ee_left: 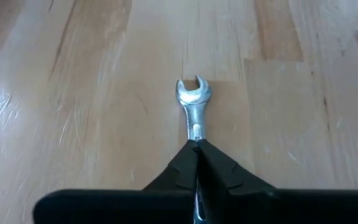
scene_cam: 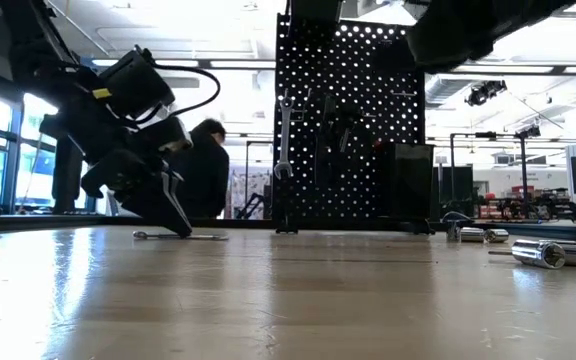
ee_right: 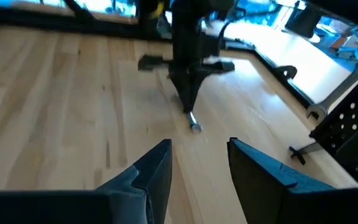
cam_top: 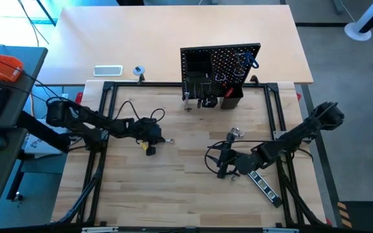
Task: Hang tools onto peg board
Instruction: Hang the silver wrench on the peg board
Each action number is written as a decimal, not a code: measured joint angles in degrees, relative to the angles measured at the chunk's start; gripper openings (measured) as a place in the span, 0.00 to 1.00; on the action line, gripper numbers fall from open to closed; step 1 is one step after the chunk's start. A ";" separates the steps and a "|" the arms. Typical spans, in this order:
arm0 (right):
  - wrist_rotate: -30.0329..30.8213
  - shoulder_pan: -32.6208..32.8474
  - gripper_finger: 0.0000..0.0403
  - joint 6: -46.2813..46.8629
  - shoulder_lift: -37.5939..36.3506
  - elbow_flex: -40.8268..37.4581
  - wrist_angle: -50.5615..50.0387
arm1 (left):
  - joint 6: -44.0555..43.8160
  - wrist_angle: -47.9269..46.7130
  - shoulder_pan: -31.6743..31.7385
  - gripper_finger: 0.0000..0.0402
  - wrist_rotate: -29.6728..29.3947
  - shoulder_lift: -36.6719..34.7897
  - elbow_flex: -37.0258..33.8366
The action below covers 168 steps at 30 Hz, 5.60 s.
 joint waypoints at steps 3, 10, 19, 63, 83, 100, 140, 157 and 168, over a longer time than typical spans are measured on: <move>-0.21 -0.75 0.38 1.94 1.86 -0.02 -0.65 | 0.06 -0.54 -0.27 0.00 0.82 0.07 0.91; -3.90 -2.81 0.38 4.99 8.21 -0.02 0.80 | 0.98 -3.09 -2.37 0.00 0.93 0.04 3.08; -12.14 -7.28 0.38 1.65 15.96 -0.02 12.68 | 1.42 -5.59 -4.01 0.00 -2.19 -0.29 5.35; -32.63 -21.17 0.38 -9.61 38.83 11.13 33.08 | 1.38 0.32 -4.47 0.00 3.80 4.64 7.39; -40.97 -27.78 0.25 -4.59 43.23 18.49 17.35 | 4.40 -20.07 -3.79 0.18 -4.19 -6.93 9.63; -43.12 -24.10 0.00 -3.91 43.09 18.40 13.00 | 3.02 -14.70 -4.21 0.36 -0.50 1.19 9.59; -37.28 -20.56 0.32 -0.52 33.64 17.99 1.54 | 3.87 -1.53 -5.80 0.01 10.46 7.67 9.52; -34.12 -20.61 0.03 0.67 37.13 18.34 1.20 | 5.39 1.24 -6.00 0.08 3.34 7.62 9.56; -31.15 -20.11 0.00 -2.12 35.71 18.08 0.19 | 6.32 2.93 -6.00 0.37 6.94 7.61 9.61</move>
